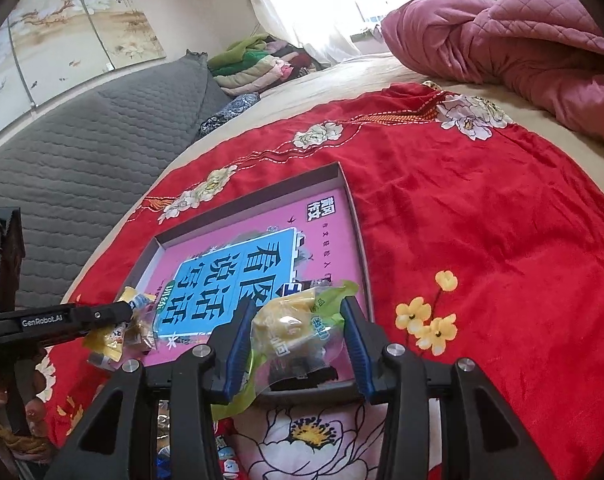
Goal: Organize snacks
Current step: 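Lift both held bags and carry them over the grey box, then lower both bags into the box and open both grippers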
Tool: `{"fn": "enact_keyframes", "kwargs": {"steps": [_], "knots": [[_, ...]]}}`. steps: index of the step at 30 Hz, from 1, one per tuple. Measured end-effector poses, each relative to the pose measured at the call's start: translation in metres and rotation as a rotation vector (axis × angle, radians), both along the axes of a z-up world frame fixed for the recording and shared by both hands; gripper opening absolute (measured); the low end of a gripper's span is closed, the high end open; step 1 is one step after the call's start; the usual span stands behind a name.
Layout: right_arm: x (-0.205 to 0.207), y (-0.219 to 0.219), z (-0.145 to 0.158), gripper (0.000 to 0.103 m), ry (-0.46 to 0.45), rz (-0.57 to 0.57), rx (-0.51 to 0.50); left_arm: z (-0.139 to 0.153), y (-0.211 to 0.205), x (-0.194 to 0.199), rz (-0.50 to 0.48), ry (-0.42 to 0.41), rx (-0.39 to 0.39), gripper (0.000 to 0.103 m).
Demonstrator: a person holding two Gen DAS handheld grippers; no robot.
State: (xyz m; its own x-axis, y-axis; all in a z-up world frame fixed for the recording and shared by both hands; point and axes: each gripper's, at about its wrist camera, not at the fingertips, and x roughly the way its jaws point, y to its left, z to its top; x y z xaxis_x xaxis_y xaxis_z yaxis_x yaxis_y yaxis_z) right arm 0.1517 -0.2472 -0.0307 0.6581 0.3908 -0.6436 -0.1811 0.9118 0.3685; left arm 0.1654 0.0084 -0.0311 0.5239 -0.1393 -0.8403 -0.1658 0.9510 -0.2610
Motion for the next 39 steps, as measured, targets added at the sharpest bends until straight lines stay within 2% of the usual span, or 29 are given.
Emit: {"fn": "enact_keyframes", "kwargs": {"steps": [3,9,13,39], "knots": [[0.002,0.003,0.001,0.044,-0.008,0.001,-0.025,-0.001,-0.001,0.0,-0.003,0.004,0.006,0.031],[0.001,0.02,0.002,0.045,-0.033,0.036,-0.142,-0.004,-0.002,-0.001,-0.003,0.019,0.001,0.031],[0.0,0.026,0.001,0.045,-0.042,0.054,-0.171,-0.006,-0.003,-0.001,-0.005,0.026,0.0,0.031],[-0.002,0.019,0.005,0.056,-0.051,0.027,-0.191,-0.004,0.003,-0.005,0.006,0.044,-0.012,0.031]]}}
